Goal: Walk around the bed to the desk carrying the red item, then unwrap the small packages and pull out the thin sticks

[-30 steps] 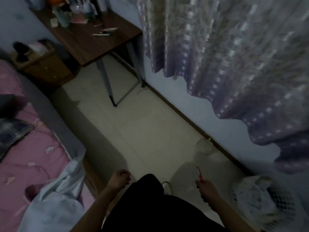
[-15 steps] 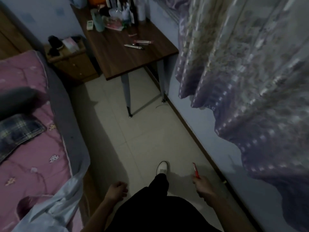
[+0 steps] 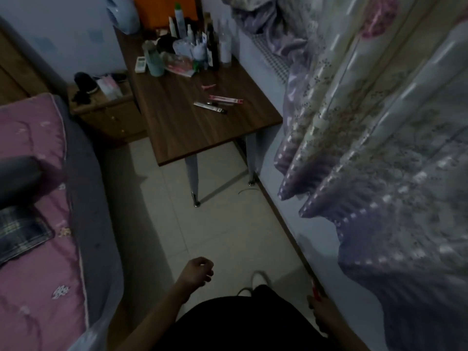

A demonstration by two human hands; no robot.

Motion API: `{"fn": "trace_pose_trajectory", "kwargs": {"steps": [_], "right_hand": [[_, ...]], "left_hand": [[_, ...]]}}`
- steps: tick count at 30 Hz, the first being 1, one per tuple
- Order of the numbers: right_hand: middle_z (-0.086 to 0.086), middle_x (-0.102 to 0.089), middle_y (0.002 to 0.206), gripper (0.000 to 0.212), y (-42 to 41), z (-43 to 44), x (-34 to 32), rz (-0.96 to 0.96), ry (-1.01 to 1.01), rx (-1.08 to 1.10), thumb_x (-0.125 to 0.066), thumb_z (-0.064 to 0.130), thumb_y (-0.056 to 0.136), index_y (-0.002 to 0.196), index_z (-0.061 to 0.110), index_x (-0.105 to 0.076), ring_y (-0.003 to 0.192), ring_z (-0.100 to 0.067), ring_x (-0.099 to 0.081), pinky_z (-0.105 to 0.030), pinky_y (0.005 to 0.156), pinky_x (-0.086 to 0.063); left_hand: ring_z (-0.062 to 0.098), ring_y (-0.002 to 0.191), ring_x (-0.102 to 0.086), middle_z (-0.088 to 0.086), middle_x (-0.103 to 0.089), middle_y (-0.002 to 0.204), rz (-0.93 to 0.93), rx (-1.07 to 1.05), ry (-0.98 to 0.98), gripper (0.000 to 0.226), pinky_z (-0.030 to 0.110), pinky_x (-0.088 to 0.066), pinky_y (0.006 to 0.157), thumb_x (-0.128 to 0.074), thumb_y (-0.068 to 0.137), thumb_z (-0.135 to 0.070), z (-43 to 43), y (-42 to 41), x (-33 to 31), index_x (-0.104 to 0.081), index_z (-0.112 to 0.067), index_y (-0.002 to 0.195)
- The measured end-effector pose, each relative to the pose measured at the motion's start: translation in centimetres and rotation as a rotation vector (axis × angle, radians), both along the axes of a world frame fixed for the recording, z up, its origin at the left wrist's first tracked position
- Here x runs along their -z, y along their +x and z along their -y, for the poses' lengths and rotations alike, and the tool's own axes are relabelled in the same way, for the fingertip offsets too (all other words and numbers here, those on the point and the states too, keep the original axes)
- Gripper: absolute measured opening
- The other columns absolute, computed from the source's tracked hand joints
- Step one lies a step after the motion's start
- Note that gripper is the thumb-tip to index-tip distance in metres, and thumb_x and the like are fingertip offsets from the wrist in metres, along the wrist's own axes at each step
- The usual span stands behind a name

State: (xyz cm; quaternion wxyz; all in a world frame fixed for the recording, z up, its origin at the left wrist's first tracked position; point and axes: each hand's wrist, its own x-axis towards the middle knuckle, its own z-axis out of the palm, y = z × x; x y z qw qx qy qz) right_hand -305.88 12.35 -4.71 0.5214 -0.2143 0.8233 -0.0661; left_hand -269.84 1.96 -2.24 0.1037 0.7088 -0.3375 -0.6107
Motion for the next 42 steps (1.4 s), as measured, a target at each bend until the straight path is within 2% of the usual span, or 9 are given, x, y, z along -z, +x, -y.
{"fn": "trace_pose_trajectory", "kwargs": {"steps": [3,8,12,14,20,25,32,38,42], "right_hand": [[0.000,-0.035,0.039,0.033,-0.9,4.3,0.3,0.015,0.091,0.011,-0.056,0.027,0.096,0.073,0.004,-0.059,0.031,-0.014,-0.030,-0.016,0.044,-0.022],[0.003,-0.043,0.041,0.014,-1.0,14.0,0.0,0.020,0.042,-0.050,-0.055,0.023,0.095,0.084,0.016,-0.054,0.030,-0.014,-0.034,-0.016,0.041,-0.025],[-0.012,-0.067,0.093,0.028,0.2,23.0,-0.2,0.011,-0.066,-0.213,-0.052,0.038,0.096,0.113,0.015,-0.057,0.063,-0.019,-0.059,-0.024,0.054,-0.040],[-0.019,-0.066,0.110,0.035,0.9,27.6,-0.2,0.047,-0.083,-0.242,-0.053,0.027,0.099,0.125,0.005,-0.059,0.076,-0.020,-0.059,-0.026,0.065,-0.043],[-0.015,-0.061,0.080,0.017,5.1,40.4,-0.9,0.098,-0.118,-0.433,-0.053,0.019,0.099,0.095,0.009,-0.066,0.071,-0.022,-0.056,-0.028,0.062,-0.038],[-0.005,-0.054,0.061,0.031,10.7,49.7,-2.1,0.097,-0.168,-0.626,-0.055,0.022,0.098,0.068,0.016,-0.056,0.059,-0.019,-0.050,-0.030,0.057,-0.032],[-0.002,-0.056,0.067,0.029,18.2,57.5,-2.9,0.197,-0.182,-0.625,-0.052,0.032,0.101,0.078,0.018,-0.063,0.065,-0.018,-0.053,-0.030,0.062,-0.037],[-0.007,-0.065,0.086,0.025,22.4,62.0,-3.6,0.237,-0.114,-0.567,-0.052,0.037,0.100,0.105,0.016,-0.066,0.077,-0.021,-0.062,-0.030,0.065,-0.045],[-0.004,-0.065,0.087,0.020,24.9,64.8,-4.5,0.235,-0.099,-0.511,-0.048,0.039,0.101,0.096,0.027,-0.062,0.072,-0.015,-0.061,-0.028,0.061,-0.047]], "left_hand": [[0.016,0.057,-0.059,0.006,-0.068,0.074,-0.017,-0.006,-0.009,0.017,0.023,-0.043,0.051,-0.056,0.093,-0.022,4.1,-1.2,0.4,-0.066,-0.010,0.087],[0.018,0.058,-0.058,0.008,-0.067,0.074,-0.026,-0.052,0.005,0.017,0.024,-0.043,0.051,-0.057,0.093,-0.021,10.5,-1.7,1.6,-0.066,-0.009,0.087],[0.017,0.055,-0.057,0.009,-0.066,0.073,-0.007,-0.133,0.021,0.017,0.023,-0.041,0.050,-0.057,0.094,-0.020,15.5,-0.5,2.2,-0.066,-0.007,0.087],[0.019,0.055,-0.056,0.009,-0.066,0.072,0.026,-0.180,0.047,0.017,0.024,-0.041,0.049,-0.057,0.094,-0.019,17.9,0.5,2.0,-0.066,-0.007,0.087],[0.021,0.058,-0.054,0.012,-0.063,0.074,0.069,-0.358,0.016,0.016,0.026,-0.040,0.055,-0.055,0.096,-0.016,22.8,4.1,1.0,-0.064,-0.005,0.089],[0.023,0.061,-0.051,0.014,-0.060,0.075,0.058,-0.502,0.089,0.018,0.028,-0.038,0.057,-0.052,0.098,-0.015,23.6,7.6,0.0,-0.062,-0.002,0.091],[0.022,0.059,-0.053,0.013,-0.062,0.073,0.032,-0.624,0.112,0.017,0.027,-0.039,0.055,-0.054,0.097,-0.015,26.9,10.6,0.9,-0.065,-0.002,0.092],[0.021,0.060,-0.057,0.012,-0.067,0.074,0.045,-0.555,0.061,0.017,0.027,-0.042,0.056,-0.056,0.096,-0.019,33.6,13.4,0.2,-0.066,-0.005,0.092],[0.017,0.059,-0.057,0.007,-0.066,0.073,0.043,-0.436,-0.013,0.017,0.028,-0.043,0.058,-0.056,0.094,-0.020,39.0,14.3,-0.8,-0.068,-0.009,0.089]]}}
